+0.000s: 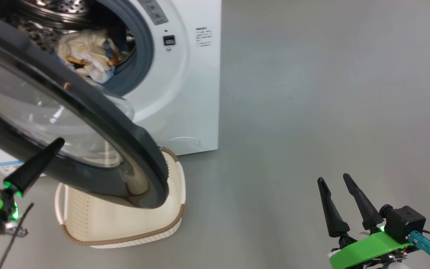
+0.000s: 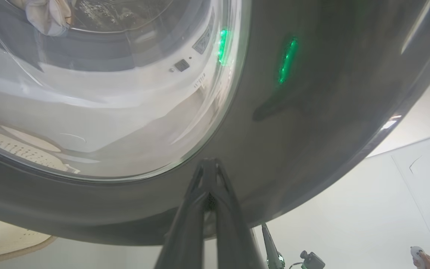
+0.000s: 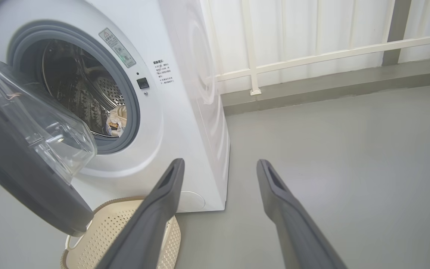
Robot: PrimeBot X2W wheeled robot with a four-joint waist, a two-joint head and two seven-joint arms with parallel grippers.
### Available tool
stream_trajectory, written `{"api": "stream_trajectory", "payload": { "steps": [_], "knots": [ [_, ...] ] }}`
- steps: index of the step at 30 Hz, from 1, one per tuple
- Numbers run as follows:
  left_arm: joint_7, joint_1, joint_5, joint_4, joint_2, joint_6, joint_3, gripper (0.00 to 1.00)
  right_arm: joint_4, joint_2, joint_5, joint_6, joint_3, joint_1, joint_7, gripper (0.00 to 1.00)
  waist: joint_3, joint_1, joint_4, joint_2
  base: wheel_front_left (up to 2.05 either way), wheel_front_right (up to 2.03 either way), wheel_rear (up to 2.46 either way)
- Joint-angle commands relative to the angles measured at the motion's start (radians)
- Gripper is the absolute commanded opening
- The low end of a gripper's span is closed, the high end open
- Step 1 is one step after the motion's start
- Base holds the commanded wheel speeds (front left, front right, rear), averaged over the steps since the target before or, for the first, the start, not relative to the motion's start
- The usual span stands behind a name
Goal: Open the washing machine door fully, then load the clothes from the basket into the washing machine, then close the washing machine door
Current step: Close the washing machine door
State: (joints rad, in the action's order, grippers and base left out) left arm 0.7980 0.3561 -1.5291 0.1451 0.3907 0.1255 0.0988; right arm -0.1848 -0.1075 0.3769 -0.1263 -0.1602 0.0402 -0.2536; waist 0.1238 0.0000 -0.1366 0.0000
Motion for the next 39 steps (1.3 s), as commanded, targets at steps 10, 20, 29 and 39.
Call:
{"api": "stream_trajectory", "payload": {
  "steps": [10,20,29,39],
  "knots": [
    [-0.094,-0.087,0.000,-0.032,0.018,0.005,0.068,0.58,0.021,-0.026,-0.003,-0.004,-0.020,0.005,-0.008,1.00,-0.025,0.0000,0.066,0.0000,0.00,0.00,0.00],
    [-0.279,-0.175,0.058,-0.019,-0.015,0.005,0.062,1.00,0.019,-0.035,-0.001,-0.004,-0.015,-0.006,-0.008,1.00,-0.045,0.0000,0.114,0.0000,0.00,0.00,0.00],
    [-0.523,-0.245,0.129,-0.026,-0.007,0.005,-0.017,1.00,0.020,-0.038,-0.001,-0.004,-0.017,-0.010,-0.008,1.00,-0.053,0.0000,0.148,0.0000,0.00,0.00,0.00],
    [-0.812,-0.295,0.165,0.000,0.043,0.005,-0.165,1.00,0.015,-0.043,0.001,-0.004,-0.016,-0.010,-0.008,1.00,-0.059,0.0000,0.180,0.0000,0.00,0.00,0.00]
  ]
}}
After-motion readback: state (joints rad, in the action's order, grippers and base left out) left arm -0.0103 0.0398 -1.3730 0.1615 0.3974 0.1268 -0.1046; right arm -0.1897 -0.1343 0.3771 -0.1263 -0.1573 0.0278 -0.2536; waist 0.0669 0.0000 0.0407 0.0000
